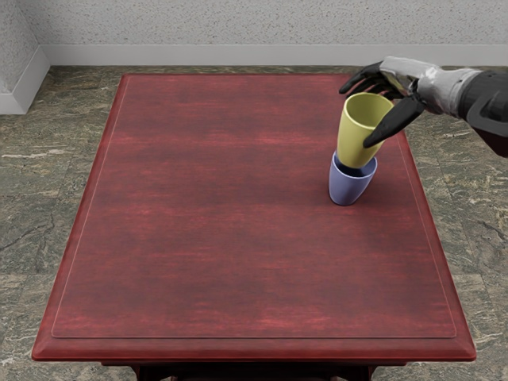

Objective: Pick up cup and place in cup with right hand

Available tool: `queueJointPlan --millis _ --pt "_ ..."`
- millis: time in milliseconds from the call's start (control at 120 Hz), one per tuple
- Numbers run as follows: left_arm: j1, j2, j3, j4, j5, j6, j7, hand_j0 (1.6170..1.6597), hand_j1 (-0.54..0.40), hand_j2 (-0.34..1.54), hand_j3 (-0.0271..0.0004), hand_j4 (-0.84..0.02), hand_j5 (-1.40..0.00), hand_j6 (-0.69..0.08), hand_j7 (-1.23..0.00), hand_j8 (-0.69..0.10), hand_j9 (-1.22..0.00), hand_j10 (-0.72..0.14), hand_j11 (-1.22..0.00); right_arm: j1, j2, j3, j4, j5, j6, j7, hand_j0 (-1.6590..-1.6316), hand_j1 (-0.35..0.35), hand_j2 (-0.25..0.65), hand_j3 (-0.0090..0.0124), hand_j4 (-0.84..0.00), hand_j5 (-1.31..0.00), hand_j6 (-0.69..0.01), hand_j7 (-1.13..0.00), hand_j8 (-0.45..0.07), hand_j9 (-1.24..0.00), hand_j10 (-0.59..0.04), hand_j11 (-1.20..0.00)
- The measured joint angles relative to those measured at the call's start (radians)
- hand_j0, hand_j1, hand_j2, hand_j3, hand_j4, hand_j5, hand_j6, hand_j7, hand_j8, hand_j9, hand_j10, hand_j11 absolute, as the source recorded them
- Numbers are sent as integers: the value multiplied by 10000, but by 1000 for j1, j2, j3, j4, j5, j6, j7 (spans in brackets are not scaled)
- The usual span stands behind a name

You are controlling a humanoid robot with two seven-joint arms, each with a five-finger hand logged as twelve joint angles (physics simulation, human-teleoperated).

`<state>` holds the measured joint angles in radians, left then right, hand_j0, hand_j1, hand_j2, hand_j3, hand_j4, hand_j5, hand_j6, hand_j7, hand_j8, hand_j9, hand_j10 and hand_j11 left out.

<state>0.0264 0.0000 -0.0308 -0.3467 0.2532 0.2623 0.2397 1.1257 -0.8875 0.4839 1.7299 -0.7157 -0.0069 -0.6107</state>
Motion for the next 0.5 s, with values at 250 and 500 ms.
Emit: queueJointPlan --millis 250,500 --pt "1 0 0 0 0 0 0 16581 3489 0 0 0 0 1 0 1 0 1 0 -41 28 -1 -11 -51 -40 0 -16571 1038 579 0 -4209 -5627 -3598 -5552 -2900 -5619 -3342 -5622" --pt "0 0 0 0 0 0 0 16581 3490 0 0 0 0 1 0 1 0 1 0 -70 51 -2 -21 -86 -65 0 -16571 1001 596 1 -4221 -5628 -3594 -5557 -2950 -5602 -3376 -5622"
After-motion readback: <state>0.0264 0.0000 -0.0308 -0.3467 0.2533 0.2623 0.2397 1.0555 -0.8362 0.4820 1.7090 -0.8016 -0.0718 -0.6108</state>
